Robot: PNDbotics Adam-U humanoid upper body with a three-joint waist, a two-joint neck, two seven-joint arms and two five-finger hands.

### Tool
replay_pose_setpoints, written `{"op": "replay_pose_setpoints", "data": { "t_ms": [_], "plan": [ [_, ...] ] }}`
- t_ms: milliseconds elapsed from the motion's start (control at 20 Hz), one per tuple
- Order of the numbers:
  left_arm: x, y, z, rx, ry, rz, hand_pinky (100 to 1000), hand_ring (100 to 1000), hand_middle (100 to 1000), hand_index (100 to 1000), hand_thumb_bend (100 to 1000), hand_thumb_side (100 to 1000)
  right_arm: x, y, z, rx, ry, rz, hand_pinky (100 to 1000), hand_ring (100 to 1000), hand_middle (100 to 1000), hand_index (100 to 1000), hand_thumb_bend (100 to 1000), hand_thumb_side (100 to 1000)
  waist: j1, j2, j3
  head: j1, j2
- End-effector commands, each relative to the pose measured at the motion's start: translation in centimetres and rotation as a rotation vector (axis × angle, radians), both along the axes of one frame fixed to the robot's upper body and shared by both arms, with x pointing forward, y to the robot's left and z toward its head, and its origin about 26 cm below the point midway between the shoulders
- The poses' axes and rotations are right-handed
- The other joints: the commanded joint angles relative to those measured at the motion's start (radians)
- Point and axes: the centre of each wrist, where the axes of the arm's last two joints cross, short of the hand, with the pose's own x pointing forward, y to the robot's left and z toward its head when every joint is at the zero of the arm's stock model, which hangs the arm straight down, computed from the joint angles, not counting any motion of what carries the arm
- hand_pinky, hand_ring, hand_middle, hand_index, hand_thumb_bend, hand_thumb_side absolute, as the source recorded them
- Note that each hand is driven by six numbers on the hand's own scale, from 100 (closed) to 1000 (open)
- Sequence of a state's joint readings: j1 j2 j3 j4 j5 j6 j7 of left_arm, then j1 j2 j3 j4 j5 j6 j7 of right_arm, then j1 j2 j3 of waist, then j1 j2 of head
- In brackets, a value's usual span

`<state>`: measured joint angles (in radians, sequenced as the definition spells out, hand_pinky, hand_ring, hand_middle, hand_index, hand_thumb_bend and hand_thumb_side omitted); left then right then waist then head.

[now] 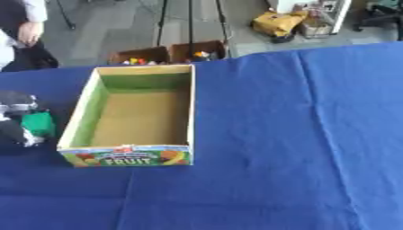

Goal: Pick up objects on the table and place them in the box.

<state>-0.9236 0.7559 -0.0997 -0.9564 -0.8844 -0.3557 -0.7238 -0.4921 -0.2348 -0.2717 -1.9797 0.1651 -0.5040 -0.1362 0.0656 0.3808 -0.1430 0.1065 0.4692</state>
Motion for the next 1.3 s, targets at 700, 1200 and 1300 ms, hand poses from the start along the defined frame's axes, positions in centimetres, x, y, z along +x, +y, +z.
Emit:
{"op": "replay_pose_setpoints", "data": {
  "t_ms": [700, 1200, 1300],
  "plan": [
    [-1.3, -0.7, 4.8, -0.121, -0.21, -0.069, 141, 377, 516, 751, 100, 356, -0.5, -0.2, 0.6, 0.003, -0.016, -0.016, 731, 758, 525, 732, 106, 763, 0.0, -0.049, 0.004, 0.0, 0.008],
    [-3.0, -5.2, 9.6, -0.16, -0.358, -0.256, 100, 341, 490, 708, 100, 336, -0.5, -0.1, 0.1, 0.01, 0.001, -0.013, 731, 758, 528, 731, 100, 736, 0.012, -0.079, 0.009, -0.009, 0.03],
    [-3.4, -6.2, 10.4, -0.162, -0.378, -0.294, 100, 340, 488, 707, 100, 333, -0.5, -0.1, 0.0, 0.012, 0.005, -0.012, 731, 758, 529, 731, 100, 729, 0.016, -0.085, 0.009, -0.009, 0.031]
  ]
}}
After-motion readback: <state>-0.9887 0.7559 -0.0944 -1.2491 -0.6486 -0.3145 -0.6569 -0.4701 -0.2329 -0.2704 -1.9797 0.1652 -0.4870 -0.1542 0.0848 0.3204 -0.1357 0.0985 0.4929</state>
